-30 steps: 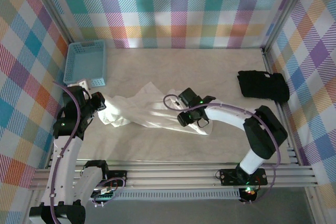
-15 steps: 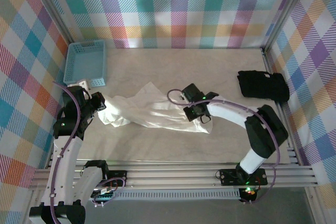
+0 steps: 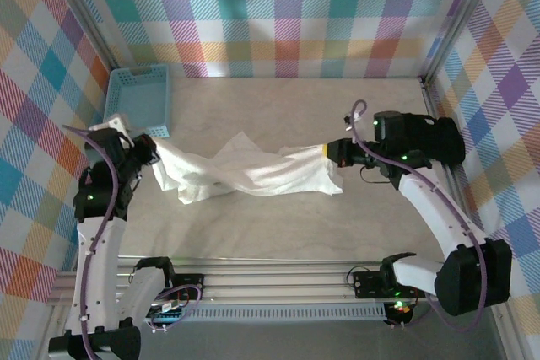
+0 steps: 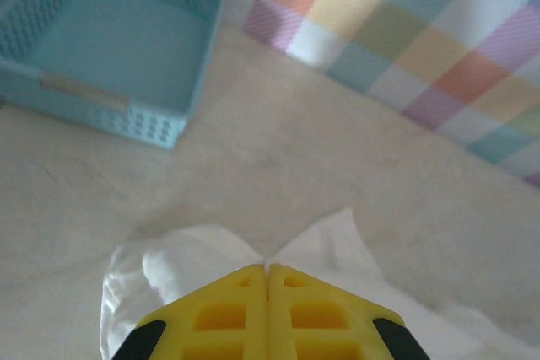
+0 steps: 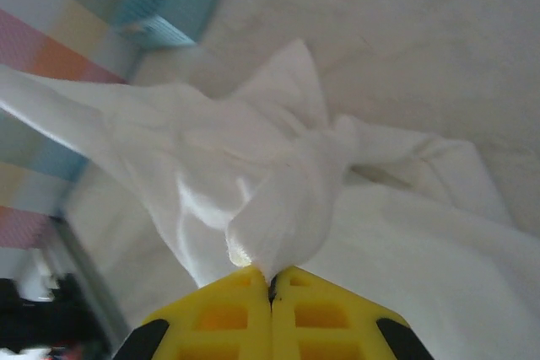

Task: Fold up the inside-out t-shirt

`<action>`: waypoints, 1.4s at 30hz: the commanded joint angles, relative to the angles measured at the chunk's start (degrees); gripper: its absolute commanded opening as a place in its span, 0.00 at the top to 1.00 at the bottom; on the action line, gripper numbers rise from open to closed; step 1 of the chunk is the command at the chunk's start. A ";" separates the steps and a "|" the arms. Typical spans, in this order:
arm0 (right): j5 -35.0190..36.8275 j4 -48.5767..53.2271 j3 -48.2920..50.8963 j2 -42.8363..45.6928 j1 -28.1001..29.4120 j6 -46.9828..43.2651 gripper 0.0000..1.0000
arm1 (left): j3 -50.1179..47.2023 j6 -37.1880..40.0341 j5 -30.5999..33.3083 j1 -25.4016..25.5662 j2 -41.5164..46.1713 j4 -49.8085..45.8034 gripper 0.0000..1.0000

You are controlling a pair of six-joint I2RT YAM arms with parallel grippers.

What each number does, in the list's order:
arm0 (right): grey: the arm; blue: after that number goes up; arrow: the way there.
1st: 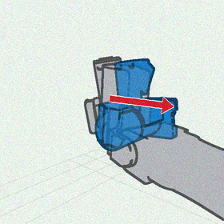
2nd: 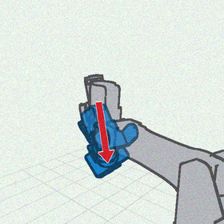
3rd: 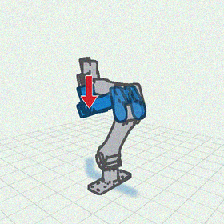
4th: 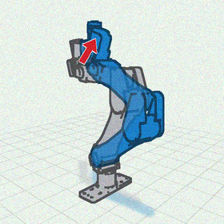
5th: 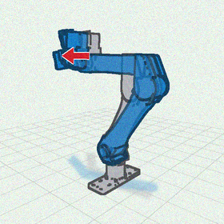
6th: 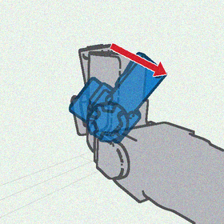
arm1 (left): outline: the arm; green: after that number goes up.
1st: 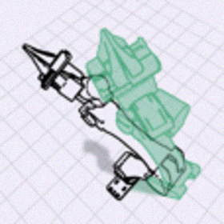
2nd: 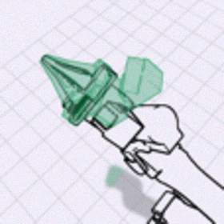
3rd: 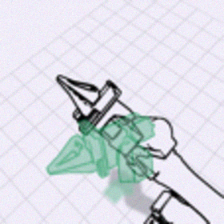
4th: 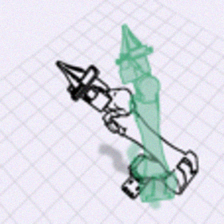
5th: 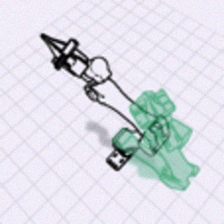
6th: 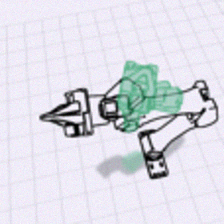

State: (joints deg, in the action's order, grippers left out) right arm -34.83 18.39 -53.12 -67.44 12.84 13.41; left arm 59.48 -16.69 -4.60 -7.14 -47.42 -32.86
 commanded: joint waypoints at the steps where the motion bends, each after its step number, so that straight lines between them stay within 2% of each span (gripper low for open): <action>1: -13.02 -4.84 1.48 0.58 -2.15 5.26 1.00 | 5.36 -1.23 2.54 -3.20 0.24 1.53 1.00; 6: -11.95 -6.94 4.14 -1.49 -2.23 9.13 1.00 | 6.56 -1.20 3.65 -4.81 -0.45 2.12 1.00; 11: -7.16 -10.39 4.07 -14.02 -2.12 12.33 1.00 | 2.63 -1.36 -0.14 -4.82 -2.71 3.26 1.00; 14: -2.28 -10.40 0.83 -22.52 -2.12 11.07 0.99 | 0.89 -1.29 -1.19 -4.82 -3.35 4.02 1.00; 18: 7.55 -5.37 -4.81 -29.39 -2.03 6.52 0.90 | -0.02 -1.66 -3.55 -4.82 -3.97 4.97 1.00; 21: 12.36 -2.74 -5.00 -28.26 -1.47 3.83 0.80 | -0.01 -1.73 -4.62 -4.82 -4.21 5.25 1.00; 26: 20.09 -0.58 0.82 -19.03 2.49 0.21 0.63 | -0.63 -1.59 -5.15 -4.81 -4.31 5.69 1.00; 31: 27.56 2.28 4.56 -13.97 8.99 -3.70 0.56 | -0.99 -1.92 -6.42 -4.82 -4.80 6.27 1.00; 35: 38.91 5.93 2.94 -16.12 14.82 -5.99 0.51 | -1.10 -1.92 -6.77 -4.74 -4.70 6.57 1.00; 42: 49.24 8.04 -2.17 -23.27 20.37 -8.45 0.40 | -1.34 -1.90 -7.18 -4.81 -4.55 6.69 1.00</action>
State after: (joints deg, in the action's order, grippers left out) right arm 6.90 24.23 -52.10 -88.66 31.53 7.40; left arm 58.57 -18.44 -10.72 -11.16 -52.34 -28.29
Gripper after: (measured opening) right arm 0.592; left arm 0.046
